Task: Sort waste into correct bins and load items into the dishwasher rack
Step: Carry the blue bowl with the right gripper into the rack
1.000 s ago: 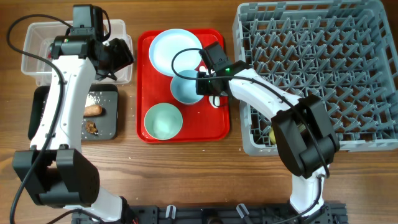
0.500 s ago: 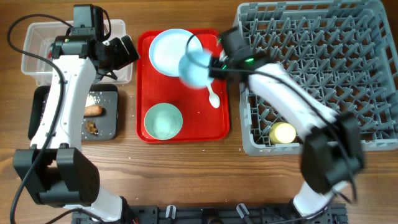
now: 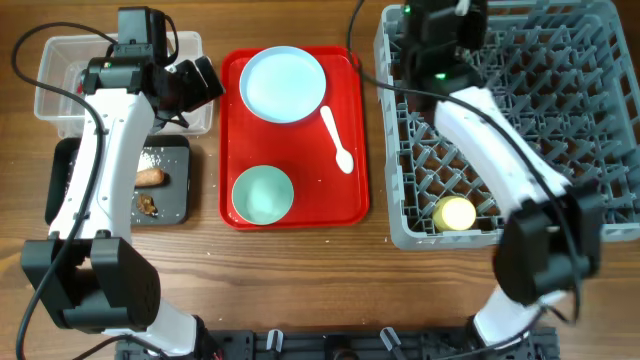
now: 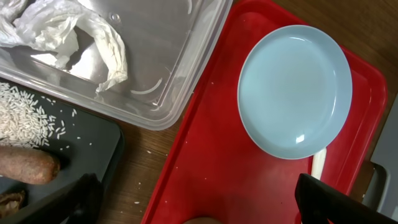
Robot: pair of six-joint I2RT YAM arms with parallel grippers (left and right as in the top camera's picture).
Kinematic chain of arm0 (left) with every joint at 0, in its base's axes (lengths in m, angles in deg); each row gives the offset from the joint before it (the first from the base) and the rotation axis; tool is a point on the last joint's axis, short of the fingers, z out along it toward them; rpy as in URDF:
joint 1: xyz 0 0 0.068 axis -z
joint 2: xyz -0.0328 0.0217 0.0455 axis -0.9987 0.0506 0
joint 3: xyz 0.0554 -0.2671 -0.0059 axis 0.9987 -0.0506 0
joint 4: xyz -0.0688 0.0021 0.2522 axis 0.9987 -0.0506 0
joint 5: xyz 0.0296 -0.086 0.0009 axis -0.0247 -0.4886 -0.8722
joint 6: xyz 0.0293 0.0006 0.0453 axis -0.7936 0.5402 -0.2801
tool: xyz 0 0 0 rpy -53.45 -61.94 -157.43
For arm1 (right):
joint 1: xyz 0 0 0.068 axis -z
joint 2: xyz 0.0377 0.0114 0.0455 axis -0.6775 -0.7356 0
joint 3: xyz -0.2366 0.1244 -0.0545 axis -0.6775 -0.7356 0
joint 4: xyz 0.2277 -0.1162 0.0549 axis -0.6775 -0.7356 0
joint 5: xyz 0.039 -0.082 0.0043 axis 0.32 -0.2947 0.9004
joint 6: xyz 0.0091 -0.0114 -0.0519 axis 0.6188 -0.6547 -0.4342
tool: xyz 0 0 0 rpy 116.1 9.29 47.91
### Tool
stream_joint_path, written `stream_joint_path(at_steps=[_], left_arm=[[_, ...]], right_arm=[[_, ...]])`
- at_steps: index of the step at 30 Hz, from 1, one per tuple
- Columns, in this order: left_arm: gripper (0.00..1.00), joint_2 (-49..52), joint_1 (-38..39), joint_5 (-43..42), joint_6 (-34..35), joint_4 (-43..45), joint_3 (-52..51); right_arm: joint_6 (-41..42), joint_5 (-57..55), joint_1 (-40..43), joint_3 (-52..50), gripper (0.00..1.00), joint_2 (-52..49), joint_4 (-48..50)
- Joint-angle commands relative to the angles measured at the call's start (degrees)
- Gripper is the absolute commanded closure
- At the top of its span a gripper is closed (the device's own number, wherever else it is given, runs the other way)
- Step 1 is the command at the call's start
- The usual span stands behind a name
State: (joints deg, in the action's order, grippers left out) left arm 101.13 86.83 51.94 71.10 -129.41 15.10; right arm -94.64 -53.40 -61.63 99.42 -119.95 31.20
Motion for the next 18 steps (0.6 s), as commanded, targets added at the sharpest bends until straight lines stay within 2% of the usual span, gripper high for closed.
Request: stream_joint_path(at_steps=[1, 7, 17, 18], left_arm=[[0.0, 0.66, 0.04, -0.68, -0.04, 0.11, -0.42], [0.0, 0.66, 0.04, -0.68, -0.04, 0.11, -0.42], [0.0, 0.68, 0.04, -0.68, -0.04, 0.11, -0.42], [0.0, 0.66, 0.04, -0.68, -0.04, 0.11, -0.42]], right_arm=[[-26.64, -4.11, -0.5, 0.37, 0.96, -8.02, 7.72], [-28.15, -4.0, -0.9, 0.37, 0.96, -14.03, 8.94], [-27.3, -3.19, -3.67, 0.37, 0.95, -14.67, 6.21], [-27.32, -3.19, -4.02, 0.37, 0.89, -14.69, 6.21]])
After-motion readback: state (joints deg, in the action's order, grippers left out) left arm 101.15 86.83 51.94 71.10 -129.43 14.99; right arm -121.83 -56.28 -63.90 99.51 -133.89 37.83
